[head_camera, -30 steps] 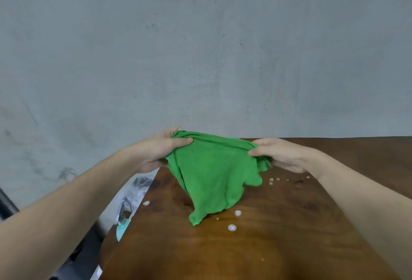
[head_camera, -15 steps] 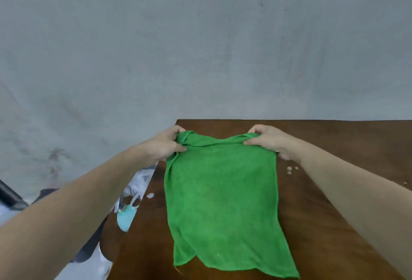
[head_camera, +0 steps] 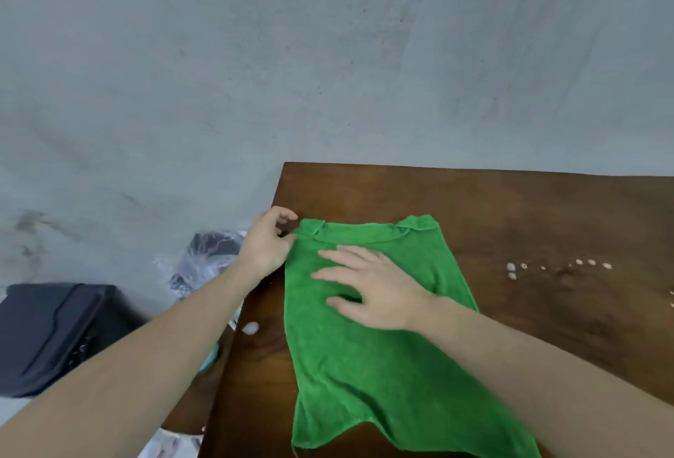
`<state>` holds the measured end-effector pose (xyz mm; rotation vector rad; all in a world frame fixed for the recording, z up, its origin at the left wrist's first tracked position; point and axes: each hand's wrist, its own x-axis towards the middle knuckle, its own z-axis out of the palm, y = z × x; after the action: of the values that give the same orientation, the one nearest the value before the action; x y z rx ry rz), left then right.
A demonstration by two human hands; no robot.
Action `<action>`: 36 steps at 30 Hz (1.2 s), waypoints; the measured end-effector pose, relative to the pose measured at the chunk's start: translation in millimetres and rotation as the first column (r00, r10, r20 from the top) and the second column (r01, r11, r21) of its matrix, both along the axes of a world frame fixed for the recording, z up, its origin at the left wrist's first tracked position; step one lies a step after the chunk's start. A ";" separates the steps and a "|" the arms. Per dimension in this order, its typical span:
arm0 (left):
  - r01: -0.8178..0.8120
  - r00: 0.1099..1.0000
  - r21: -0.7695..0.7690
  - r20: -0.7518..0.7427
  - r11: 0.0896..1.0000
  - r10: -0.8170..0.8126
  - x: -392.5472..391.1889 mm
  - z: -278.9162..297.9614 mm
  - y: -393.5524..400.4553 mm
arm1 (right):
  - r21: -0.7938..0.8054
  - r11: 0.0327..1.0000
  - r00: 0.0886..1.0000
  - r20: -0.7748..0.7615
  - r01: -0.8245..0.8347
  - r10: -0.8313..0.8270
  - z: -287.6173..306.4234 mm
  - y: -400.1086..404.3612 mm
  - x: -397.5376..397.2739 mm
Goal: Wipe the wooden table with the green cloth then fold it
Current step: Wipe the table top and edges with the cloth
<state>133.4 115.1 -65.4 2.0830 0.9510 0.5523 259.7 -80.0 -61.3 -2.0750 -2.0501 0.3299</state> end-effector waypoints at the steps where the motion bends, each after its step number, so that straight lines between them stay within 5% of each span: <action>1: -0.031 0.999 0.024 0.014 0.999 0.031 -4.0 -2.6 2.0 | -0.046 0.999 0.999 0.045 0.009 -0.007 -4.4 4.0 -5.0; 4: -0.132 0.990 0.084 0.063 0.988 0.126 -14.2 -10.7 3.6 | -0.088 0.993 0.991 0.114 0.079 -0.068 -10.4 12.1 -3.9; 14: -0.165 0.977 -0.409 0.060 0.898 0.207 -11.7 -8.8 16.6 | -0.147 0.866 0.873 0.190 0.477 -0.449 -15.9 88.9 32.2; 22: -0.080 0.959 -0.563 0.182 0.823 0.218 1.8 -20.3 48.6 | -0.117 0.991 0.979 0.186 -0.061 0.082 -14.4 123.6 20.2; 29: -0.097 0.939 -0.644 0.194 0.759 0.284 25.6 -23.4 67.5 | -0.123 0.992 0.973 0.232 0.033 -0.004 -11.4 182.7 77.3; 36: -0.132 0.972 -0.403 0.129 0.906 0.199 32.4 -31.6 59.5 | -0.129 0.992 0.975 0.221 -0.010 0.039 -13.5 256.8 100.0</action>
<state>165.8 174.6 -97.0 1.5825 1.0501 0.5613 359.7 176.8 -74.9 -2.2553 -2.2367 0.2475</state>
